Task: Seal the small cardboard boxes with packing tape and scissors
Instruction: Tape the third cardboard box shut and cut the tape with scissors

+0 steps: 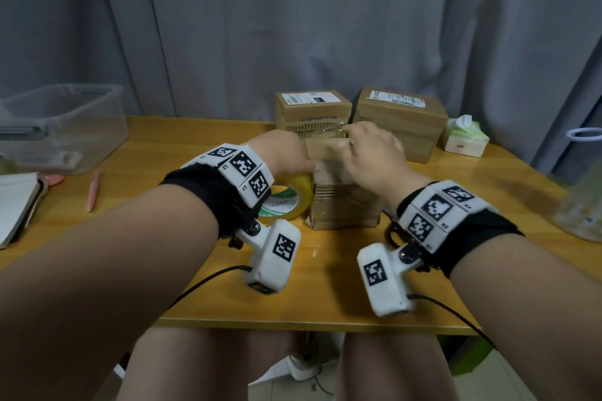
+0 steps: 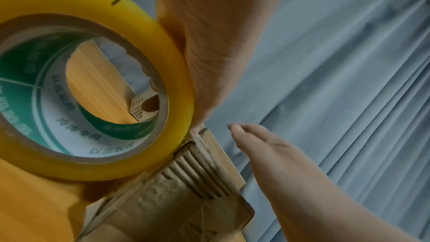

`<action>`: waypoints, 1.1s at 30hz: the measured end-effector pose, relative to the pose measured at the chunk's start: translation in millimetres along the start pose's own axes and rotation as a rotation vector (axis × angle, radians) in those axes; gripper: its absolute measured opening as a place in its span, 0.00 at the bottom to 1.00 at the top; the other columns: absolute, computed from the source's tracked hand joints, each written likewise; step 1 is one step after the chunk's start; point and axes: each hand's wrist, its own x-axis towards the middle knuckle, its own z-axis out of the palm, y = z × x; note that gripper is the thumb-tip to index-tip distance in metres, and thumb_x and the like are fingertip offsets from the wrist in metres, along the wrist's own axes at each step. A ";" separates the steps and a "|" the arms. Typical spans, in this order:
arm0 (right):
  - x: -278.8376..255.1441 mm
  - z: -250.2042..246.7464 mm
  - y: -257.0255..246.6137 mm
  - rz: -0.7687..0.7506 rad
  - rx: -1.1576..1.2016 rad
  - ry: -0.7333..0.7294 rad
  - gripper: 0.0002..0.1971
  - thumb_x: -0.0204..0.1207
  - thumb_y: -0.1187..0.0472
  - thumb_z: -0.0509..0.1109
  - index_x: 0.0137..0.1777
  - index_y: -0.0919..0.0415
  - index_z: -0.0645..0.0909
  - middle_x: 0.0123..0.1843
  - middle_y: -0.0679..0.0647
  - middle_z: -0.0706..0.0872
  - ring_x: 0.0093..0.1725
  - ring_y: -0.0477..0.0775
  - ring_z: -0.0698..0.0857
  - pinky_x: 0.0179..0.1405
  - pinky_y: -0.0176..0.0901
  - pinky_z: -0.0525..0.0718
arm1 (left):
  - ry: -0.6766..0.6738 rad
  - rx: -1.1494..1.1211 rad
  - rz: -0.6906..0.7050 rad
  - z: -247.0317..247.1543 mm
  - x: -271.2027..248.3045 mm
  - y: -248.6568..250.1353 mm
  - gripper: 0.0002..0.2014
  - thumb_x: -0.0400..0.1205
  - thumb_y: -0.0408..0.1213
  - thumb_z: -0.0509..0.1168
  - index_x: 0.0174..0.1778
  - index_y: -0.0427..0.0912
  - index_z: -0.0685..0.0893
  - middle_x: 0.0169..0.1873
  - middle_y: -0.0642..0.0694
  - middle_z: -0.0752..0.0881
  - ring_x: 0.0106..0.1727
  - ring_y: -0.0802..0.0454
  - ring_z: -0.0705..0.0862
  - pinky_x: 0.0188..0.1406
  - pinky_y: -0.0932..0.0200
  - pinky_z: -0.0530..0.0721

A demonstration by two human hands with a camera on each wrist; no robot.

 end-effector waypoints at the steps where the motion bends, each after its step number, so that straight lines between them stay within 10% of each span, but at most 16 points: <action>1: -0.3 6.2 -7.0 -0.011 -0.045 -0.105 0.26 0.86 0.45 0.44 0.83 0.51 0.59 0.85 0.55 0.57 0.84 0.58 0.54 0.81 0.61 0.44 | 0.000 0.007 0.006 0.2 0.4 0.2 0.24 0.83 0.55 0.58 0.63 0.38 0.82 0.57 0.39 0.85 0.57 0.43 0.82 0.56 0.52 0.81; 5: 3.2 20.7 -10.5 0.113 -0.204 -0.423 0.29 0.84 0.39 0.34 0.84 0.40 0.42 0.87 0.49 0.41 0.85 0.59 0.39 0.77 0.72 0.31 | 0.001 0.007 0.007 -0.4 0.7 -1.7 0.27 0.83 0.57 0.57 0.61 0.36 0.83 0.56 0.39 0.85 0.56 0.43 0.82 0.53 0.53 0.80; 11: 2.0 18.8 4.8 0.236 -0.025 -0.444 0.27 0.85 0.40 0.37 0.84 0.37 0.42 0.86 0.52 0.37 0.84 0.70 0.46 0.80 0.65 0.50 | 0.093 -0.328 0.014 6.9 -1.5 -19.1 0.17 0.76 0.56 0.69 0.39 0.45 0.79 0.33 0.51 0.80 0.37 0.52 0.78 0.30 0.60 0.73; 21: 9.8 15.3 4.8 0.089 -0.042 -0.368 0.26 0.87 0.42 0.38 0.85 0.42 0.50 0.87 0.54 0.46 0.83 0.64 0.55 0.80 0.56 0.53 | 0.212 -0.738 0.005 23.4 -15.4 -50.2 0.21 0.82 0.52 0.63 0.37 0.34 0.82 0.29 0.43 0.76 0.31 0.49 0.76 0.34 0.55 0.73; 27: 15.4 18.7 -8.8 0.205 -0.130 -0.396 0.38 0.73 0.27 0.47 0.82 0.42 0.58 0.86 0.51 0.54 0.82 0.69 0.55 0.77 0.75 0.51 | 0.225 -0.701 0.030 22.5 -11.9 -44.3 0.19 0.82 0.49 0.64 0.43 0.35 0.87 0.28 0.49 0.82 0.32 0.53 0.79 0.35 0.56 0.79; 30: 23.8 21.1 -22.6 0.267 -0.081 -0.410 0.46 0.63 0.24 0.50 0.80 0.48 0.64 0.82 0.57 0.64 0.78 0.69 0.63 0.74 0.68 0.63 | 0.235 -0.657 0.054 21.0 -13.2 -44.3 0.18 0.82 0.49 0.63 0.42 0.36 0.88 0.27 0.52 0.80 0.31 0.56 0.78 0.33 0.60 0.76; 33: 29.8 19.5 -22.3 0.208 -0.115 -0.400 0.36 0.75 0.30 0.55 0.75 0.54 0.71 0.75 0.58 0.74 0.72 0.64 0.72 0.68 0.56 0.69 | 0.217 -0.638 0.069 19.8 -15.5 -46.0 0.17 0.81 0.51 0.64 0.46 0.38 0.88 0.32 0.53 0.82 0.37 0.56 0.80 0.36 0.62 0.77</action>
